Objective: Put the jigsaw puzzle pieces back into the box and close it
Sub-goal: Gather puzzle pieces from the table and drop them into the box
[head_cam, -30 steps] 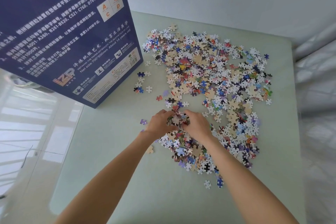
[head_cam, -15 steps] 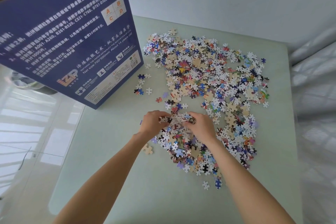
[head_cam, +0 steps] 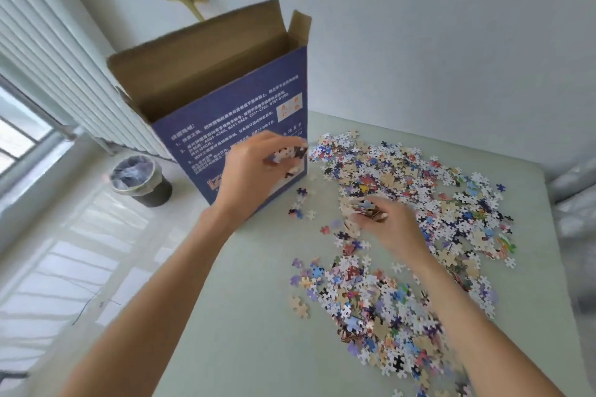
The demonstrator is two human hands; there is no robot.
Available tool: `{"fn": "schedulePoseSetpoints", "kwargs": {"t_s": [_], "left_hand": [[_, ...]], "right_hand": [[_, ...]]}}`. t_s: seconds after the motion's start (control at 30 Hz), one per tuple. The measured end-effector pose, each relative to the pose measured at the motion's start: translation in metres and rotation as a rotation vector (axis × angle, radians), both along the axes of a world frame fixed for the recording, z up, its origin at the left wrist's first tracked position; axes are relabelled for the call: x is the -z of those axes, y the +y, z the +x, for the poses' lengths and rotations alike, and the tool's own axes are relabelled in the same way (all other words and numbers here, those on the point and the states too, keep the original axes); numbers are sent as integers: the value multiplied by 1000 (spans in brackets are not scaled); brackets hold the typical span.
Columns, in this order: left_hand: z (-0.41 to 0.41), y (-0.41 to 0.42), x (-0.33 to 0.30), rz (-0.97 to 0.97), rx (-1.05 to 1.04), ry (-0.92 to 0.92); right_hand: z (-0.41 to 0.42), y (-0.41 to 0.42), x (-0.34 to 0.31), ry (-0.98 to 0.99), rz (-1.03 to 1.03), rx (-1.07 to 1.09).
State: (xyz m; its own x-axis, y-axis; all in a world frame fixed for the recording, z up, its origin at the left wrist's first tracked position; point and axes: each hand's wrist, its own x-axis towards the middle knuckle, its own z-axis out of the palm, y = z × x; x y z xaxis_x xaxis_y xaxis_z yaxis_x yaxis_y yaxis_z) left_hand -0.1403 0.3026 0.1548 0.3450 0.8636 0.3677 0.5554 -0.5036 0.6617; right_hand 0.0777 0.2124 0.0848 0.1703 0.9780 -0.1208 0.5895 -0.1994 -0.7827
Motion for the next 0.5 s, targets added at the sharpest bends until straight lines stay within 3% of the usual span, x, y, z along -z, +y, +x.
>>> {"fn": "schedulePoseSetpoints", "kwargs": {"t_s": [0.13,0.23,0.4,0.5], "left_hand": [[-24,36,-61,265,-159,3],[-40,61,-77,335,-247,88],[-57,82,-74,142,-364,290],[-59,84,-69,9,-387,276]], "right_hand": [[-14,45,-55,17,199,-58],[-23,80,-89,48,313,-115],[-46,140,-141,-3,487,-217],[-57,172,-154,-42,536,-241]]}}
